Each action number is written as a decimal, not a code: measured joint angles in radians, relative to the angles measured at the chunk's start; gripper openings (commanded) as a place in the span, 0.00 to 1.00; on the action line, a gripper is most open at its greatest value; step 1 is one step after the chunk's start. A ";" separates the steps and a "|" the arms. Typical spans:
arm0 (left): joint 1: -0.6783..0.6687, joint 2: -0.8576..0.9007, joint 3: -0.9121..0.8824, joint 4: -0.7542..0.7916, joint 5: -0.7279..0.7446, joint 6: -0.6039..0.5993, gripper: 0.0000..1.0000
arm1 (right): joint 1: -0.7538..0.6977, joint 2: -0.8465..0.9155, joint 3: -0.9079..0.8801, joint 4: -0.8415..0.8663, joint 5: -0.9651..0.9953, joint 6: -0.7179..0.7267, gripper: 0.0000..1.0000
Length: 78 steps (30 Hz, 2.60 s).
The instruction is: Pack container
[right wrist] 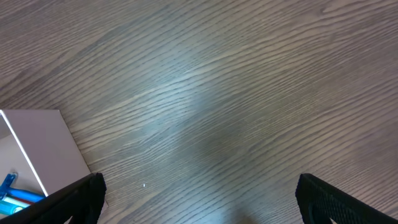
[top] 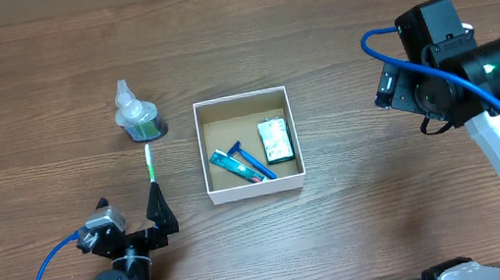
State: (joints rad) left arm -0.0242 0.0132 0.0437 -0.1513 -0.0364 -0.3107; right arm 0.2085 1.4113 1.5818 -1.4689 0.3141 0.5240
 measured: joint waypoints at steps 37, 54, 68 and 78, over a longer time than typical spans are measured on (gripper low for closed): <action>0.000 1.564 1.747 -1.122 0.118 0.036 1.00 | 0.000 0.001 0.000 -0.001 0.000 -0.001 1.00; 0.000 1.813 1.748 -1.036 -0.005 0.091 0.92 | 0.000 0.001 0.000 -0.001 0.000 0.000 1.00; 0.000 1.981 1.749 -0.962 -0.001 0.106 0.54 | 0.000 0.001 0.000 -0.001 0.000 0.000 1.00; 0.000 1.981 1.758 -0.937 -0.001 0.109 0.23 | 0.000 0.001 0.000 -0.002 0.000 0.000 1.00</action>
State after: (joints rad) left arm -0.0242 1.9945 1.8015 -1.0878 -0.0376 -0.2016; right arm 0.2085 1.4120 1.5818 -1.4708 0.3141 0.5243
